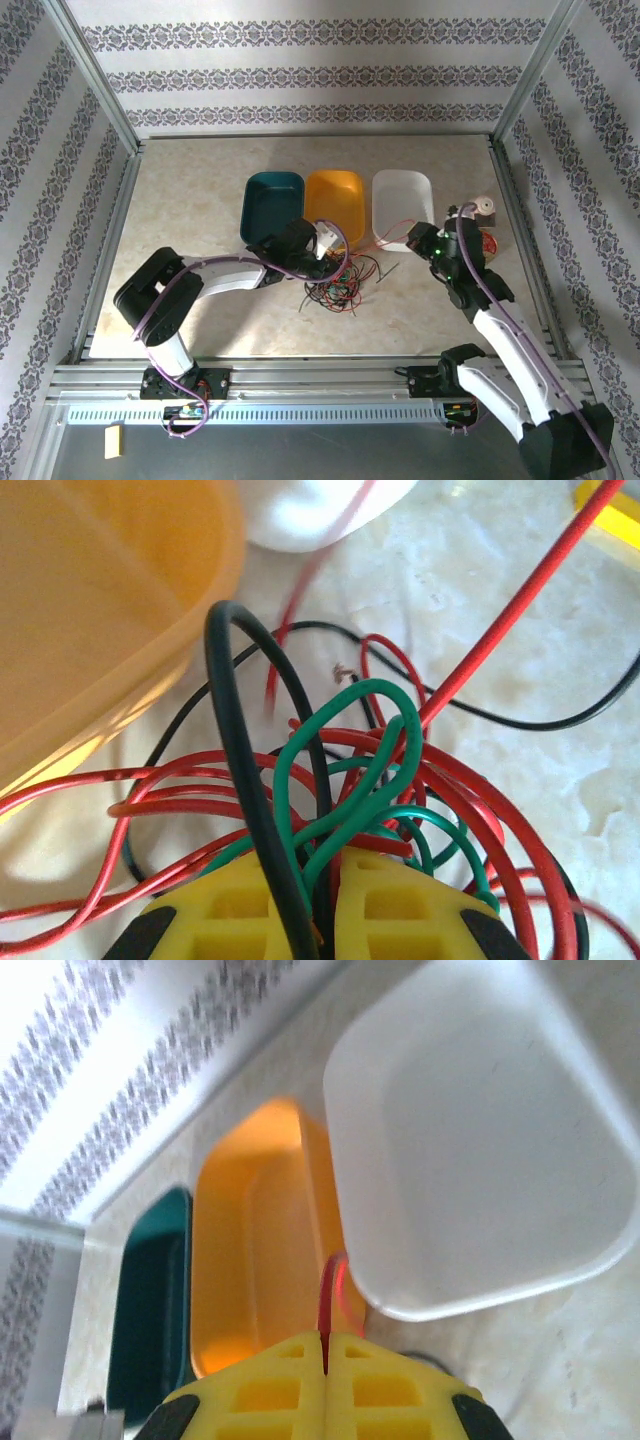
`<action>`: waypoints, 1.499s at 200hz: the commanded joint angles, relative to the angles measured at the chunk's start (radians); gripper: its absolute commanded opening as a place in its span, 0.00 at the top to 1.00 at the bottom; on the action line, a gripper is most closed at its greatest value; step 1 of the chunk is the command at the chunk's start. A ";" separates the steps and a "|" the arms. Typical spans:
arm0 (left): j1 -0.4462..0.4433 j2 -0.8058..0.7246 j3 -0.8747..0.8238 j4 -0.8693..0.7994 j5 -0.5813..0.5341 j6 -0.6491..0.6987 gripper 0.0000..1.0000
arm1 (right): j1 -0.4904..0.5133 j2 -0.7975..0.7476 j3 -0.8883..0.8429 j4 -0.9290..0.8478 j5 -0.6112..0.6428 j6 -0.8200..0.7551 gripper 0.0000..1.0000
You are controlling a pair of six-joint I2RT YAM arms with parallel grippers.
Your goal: Untangle the cables
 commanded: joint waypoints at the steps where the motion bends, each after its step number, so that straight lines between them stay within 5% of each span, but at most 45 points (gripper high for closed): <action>1: 0.037 -0.019 -0.061 -0.141 -0.115 -0.011 1.00 | -0.070 -0.054 0.034 0.014 0.186 -0.016 1.00; 35: 0.046 -0.025 -0.085 -0.138 -0.168 -0.050 1.00 | -0.164 -0.051 0.111 0.005 0.169 -0.081 1.00; 58: 0.046 -0.036 -0.095 -0.137 -0.175 -0.054 1.00 | -0.216 -0.007 0.207 0.043 0.051 -0.144 1.00; 82: 0.046 -0.035 -0.098 -0.138 -0.198 -0.057 1.00 | -0.219 0.045 0.337 0.076 -0.054 -0.219 1.00; 148: 0.046 -0.027 -0.079 -0.142 -0.239 -0.079 1.00 | -0.232 0.209 0.606 0.067 -0.094 -0.330 1.00; 236: 0.046 -0.059 -0.042 -0.109 -0.237 -0.137 1.00 | -0.241 0.471 0.519 0.132 -0.149 -0.351 1.00; 300: 0.046 -0.071 -0.050 -0.094 -0.241 -0.146 1.00 | -0.179 0.552 0.355 0.098 -0.075 -0.383 1.00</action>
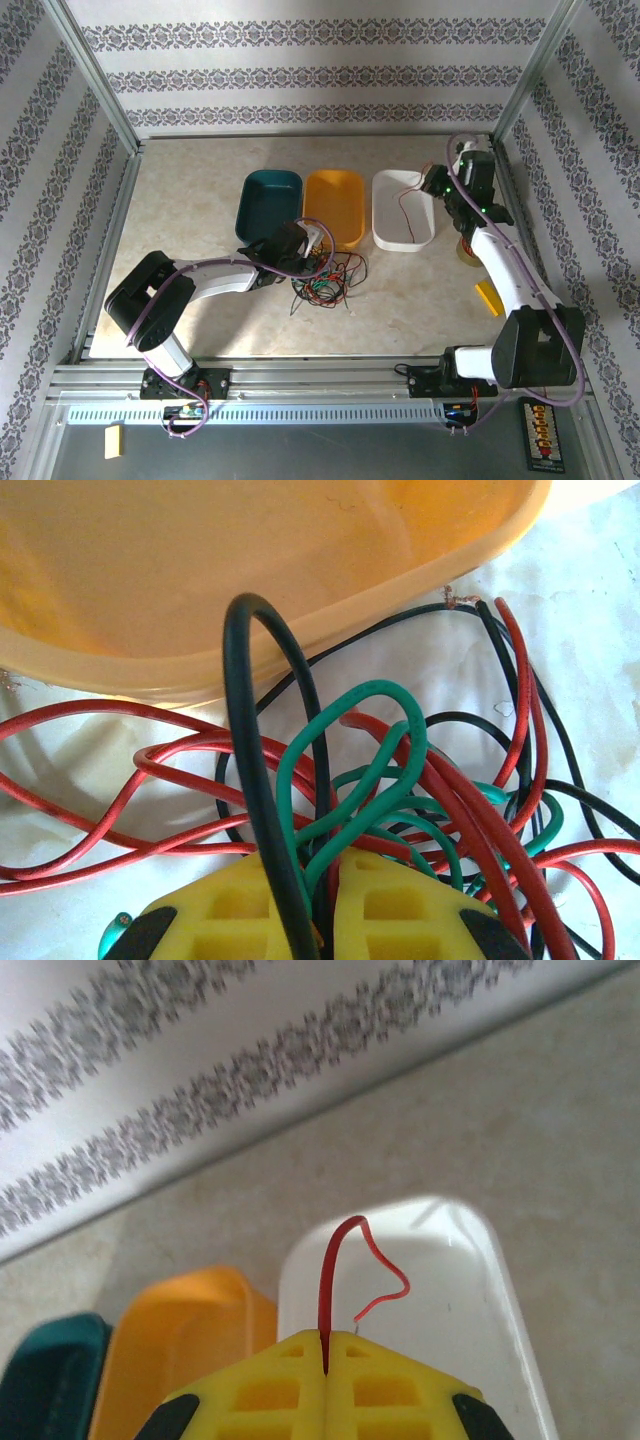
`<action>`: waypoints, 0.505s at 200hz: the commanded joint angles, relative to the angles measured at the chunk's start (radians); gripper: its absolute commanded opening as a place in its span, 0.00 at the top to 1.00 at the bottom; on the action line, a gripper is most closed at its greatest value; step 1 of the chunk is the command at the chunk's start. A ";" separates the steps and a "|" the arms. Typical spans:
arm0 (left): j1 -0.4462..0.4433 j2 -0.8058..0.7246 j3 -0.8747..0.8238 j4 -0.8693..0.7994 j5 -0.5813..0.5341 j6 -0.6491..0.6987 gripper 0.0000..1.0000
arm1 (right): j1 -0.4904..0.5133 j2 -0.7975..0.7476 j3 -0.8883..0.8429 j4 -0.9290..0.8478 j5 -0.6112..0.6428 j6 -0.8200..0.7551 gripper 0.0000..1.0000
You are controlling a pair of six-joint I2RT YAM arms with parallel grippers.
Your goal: Untangle the cables
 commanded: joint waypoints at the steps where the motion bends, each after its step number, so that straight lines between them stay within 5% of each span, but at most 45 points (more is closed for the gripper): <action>1: 0.020 -0.028 -0.002 -0.019 -0.031 -0.014 1.00 | 0.026 0.023 -0.047 -0.005 0.029 -0.020 1.00; 101: 0.020 -0.036 -0.003 -0.021 -0.025 -0.008 0.90 | 0.137 0.294 -0.009 -0.142 0.188 0.070 1.00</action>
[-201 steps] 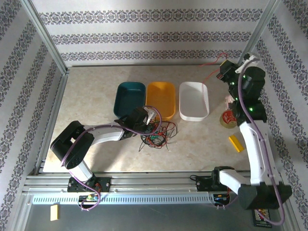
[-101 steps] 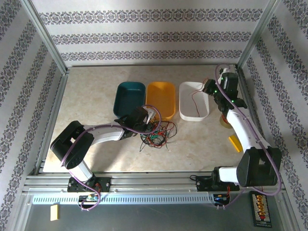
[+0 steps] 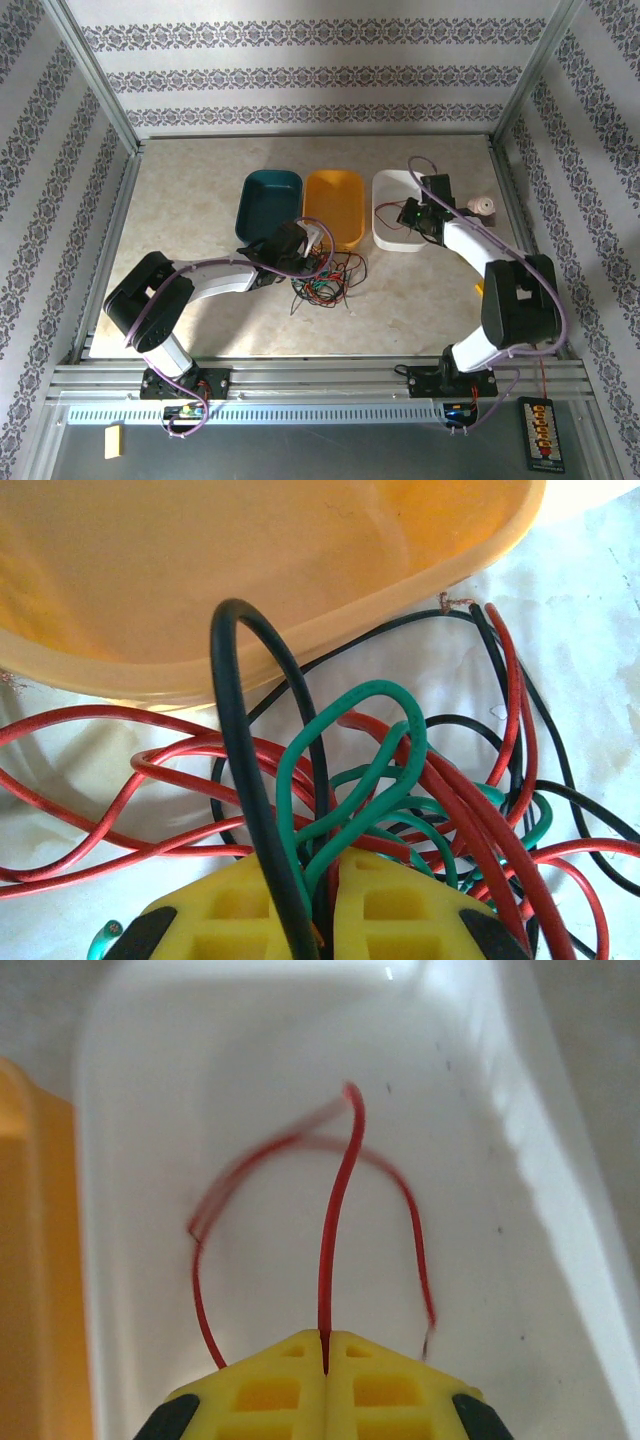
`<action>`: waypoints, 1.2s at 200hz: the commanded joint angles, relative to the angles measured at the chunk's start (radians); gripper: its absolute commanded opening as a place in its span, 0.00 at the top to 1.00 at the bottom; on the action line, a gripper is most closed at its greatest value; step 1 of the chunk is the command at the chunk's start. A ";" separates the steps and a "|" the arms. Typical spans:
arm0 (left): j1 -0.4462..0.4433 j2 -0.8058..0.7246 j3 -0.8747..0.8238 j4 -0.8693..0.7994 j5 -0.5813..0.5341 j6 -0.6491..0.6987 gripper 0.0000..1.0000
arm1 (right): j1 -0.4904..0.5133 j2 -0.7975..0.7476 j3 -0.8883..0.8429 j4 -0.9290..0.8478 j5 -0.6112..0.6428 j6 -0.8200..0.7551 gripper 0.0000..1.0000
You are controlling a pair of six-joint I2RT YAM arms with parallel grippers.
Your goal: Untangle the cables
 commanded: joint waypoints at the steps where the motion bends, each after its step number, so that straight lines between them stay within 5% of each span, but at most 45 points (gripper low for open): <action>1: 0.020 -0.029 -0.003 -0.020 -0.024 -0.007 0.90 | 0.027 0.047 0.061 -0.066 0.092 0.018 1.00; 17: 0.018 -0.029 -0.005 -0.020 -0.027 -0.010 0.89 | 0.036 0.068 0.089 -0.093 0.119 0.020 0.97; 34: 0.018 -0.032 -0.004 -0.020 -0.030 -0.011 0.89 | 0.052 0.044 0.100 -0.096 0.135 0.011 0.74; 74: 0.018 -0.039 -0.011 -0.015 -0.031 -0.012 0.88 | 0.105 -0.115 0.101 -0.128 0.274 -0.039 0.43; 108: 0.018 -0.051 -0.016 -0.011 -0.024 -0.010 0.87 | 0.176 -0.239 0.077 -0.159 0.304 -0.100 0.45; 153: 0.018 -0.084 -0.046 0.035 0.011 -0.003 0.86 | 0.332 -0.280 -0.024 -0.071 -0.185 -0.144 0.53; 207: 0.020 -0.089 -0.053 0.050 0.042 0.007 0.91 | 0.523 -0.160 -0.057 0.002 -0.349 -0.145 0.77; 240: 0.021 -0.072 -0.042 0.035 0.018 -0.006 0.92 | 0.530 -0.122 -0.031 -0.051 -0.370 -0.179 0.74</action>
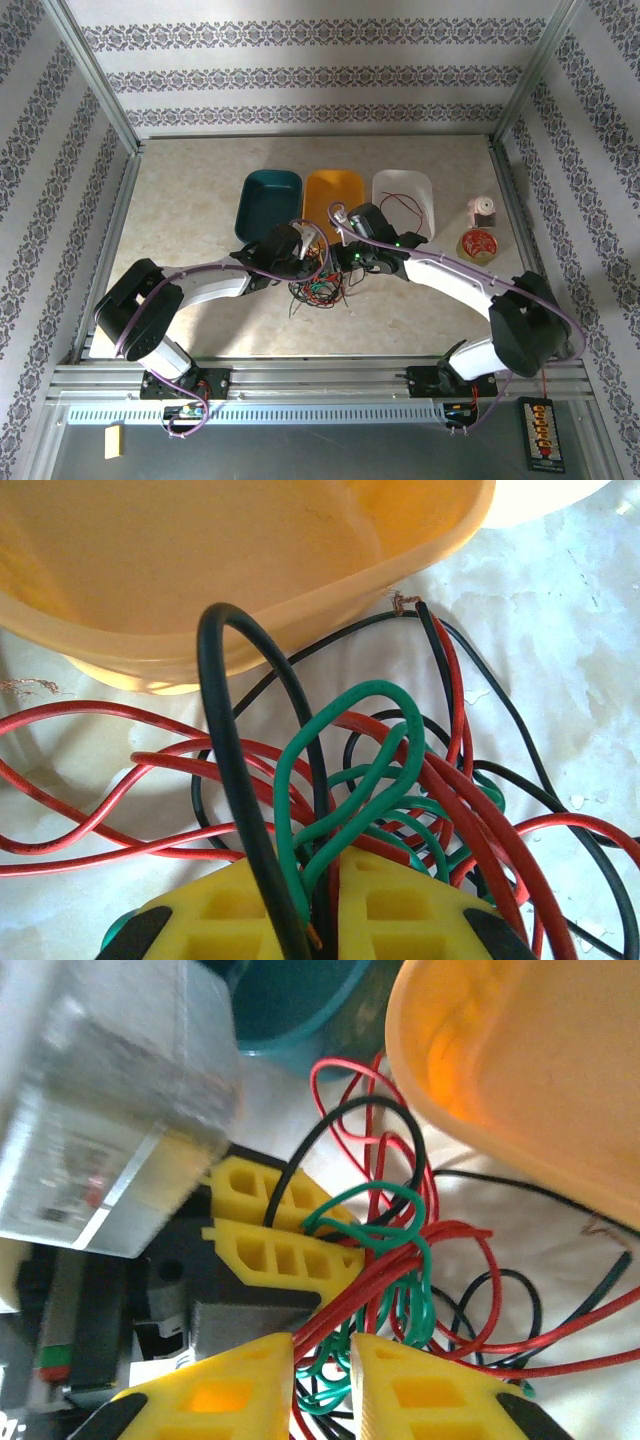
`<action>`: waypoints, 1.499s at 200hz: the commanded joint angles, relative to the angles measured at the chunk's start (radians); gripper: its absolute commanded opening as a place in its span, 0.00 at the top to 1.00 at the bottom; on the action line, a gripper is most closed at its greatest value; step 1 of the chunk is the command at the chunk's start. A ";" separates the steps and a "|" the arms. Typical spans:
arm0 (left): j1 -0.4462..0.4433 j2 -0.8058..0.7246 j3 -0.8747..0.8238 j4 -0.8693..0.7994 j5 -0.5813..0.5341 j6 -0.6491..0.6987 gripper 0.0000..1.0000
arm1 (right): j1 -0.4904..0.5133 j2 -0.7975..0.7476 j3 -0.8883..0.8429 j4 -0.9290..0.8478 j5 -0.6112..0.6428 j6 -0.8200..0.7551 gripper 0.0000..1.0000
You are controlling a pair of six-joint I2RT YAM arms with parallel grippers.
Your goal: Untangle the cables
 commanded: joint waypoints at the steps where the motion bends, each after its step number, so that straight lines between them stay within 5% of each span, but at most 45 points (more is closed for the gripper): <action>1: 0.018 -0.005 0.009 0.019 -0.011 -0.005 0.92 | 0.002 0.010 0.017 -0.010 -0.070 -0.036 0.74; 42: 0.024 0.005 0.005 0.034 -0.013 -0.020 0.93 | -0.002 0.030 -0.030 -0.070 -0.071 -0.058 0.55; 74: 0.024 0.010 0.011 0.031 -0.015 -0.022 0.93 | -0.002 0.021 -0.054 -0.080 0.018 -0.047 0.51; 116: 0.023 0.004 0.003 0.036 -0.029 -0.030 0.93 | -0.001 -0.001 -0.064 -0.109 0.094 -0.043 0.50; 262: 0.024 -0.001 -0.018 0.083 -0.051 -0.044 0.92 | -0.088 0.046 -0.092 -0.114 -0.143 0.051 0.48; 300: 0.024 -0.002 -0.022 0.079 -0.069 -0.053 0.93 | -0.072 -0.010 -0.087 -0.108 -0.090 0.025 0.50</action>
